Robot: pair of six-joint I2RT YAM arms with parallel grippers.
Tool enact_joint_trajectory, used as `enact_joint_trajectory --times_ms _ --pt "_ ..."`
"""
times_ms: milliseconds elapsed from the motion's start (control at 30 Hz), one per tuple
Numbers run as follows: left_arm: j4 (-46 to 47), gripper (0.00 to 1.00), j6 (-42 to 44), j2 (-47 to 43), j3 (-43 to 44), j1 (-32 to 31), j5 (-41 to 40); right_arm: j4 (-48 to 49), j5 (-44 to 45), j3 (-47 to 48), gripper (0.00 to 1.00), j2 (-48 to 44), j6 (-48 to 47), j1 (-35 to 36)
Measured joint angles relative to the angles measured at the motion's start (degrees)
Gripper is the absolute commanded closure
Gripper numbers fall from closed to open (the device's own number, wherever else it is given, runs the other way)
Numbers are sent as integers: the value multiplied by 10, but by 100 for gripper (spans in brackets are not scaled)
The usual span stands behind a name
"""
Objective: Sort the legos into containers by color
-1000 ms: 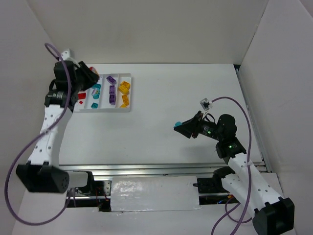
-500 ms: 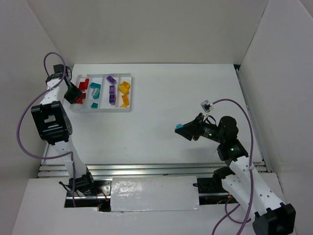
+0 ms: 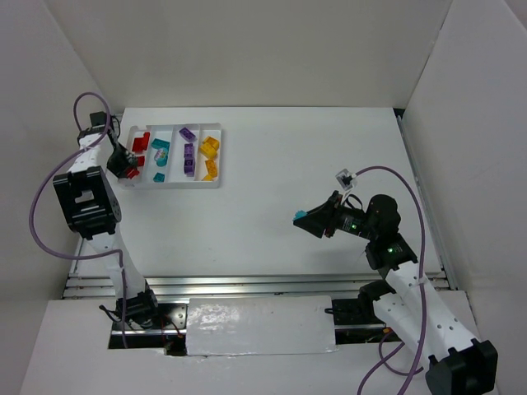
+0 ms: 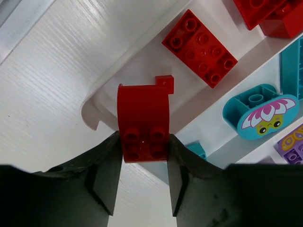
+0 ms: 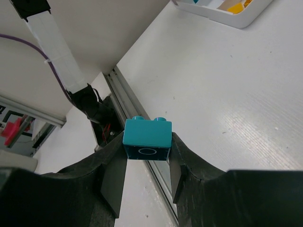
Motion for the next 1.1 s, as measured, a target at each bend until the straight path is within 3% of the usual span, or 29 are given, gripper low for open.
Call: enact_joint_trajectory --times_ms 67,167,433,500,533,567,633,800,900,1000,1100 --pt "0 34 -1 3 0 0 2 0 -1 0 100 1 0 0" --pt "2 27 -10 3 0 1 4 0 -2 0 100 4 0 0" --pt "5 24 -11 -12 -3 3 16 1 -4 0 100 13 0 0" --pt "13 20 -10 -44 -22 1 26 3 -6 0 100 22 2 1" --pt "15 14 -8 -68 -36 -2 30 5 -8 0 100 29 4 1" --pt "20 1 -5 -99 -52 -7 36 7 -11 0 100 34 6 1" --pt "42 1 8 -169 -85 -32 61 10 -18 0 100 42 11 2" --pt "179 0 52 -387 -209 -187 202 20 -50 3 100 47 25 4" --pt "269 1 100 -525 -310 -326 301 18 -67 12 100 47 38 6" --pt "327 0 149 -639 -403 -445 345 3 -78 32 100 46 60 7" --pt "365 1 191 -716 -457 -514 368 -33 -94 75 100 50 97 8"
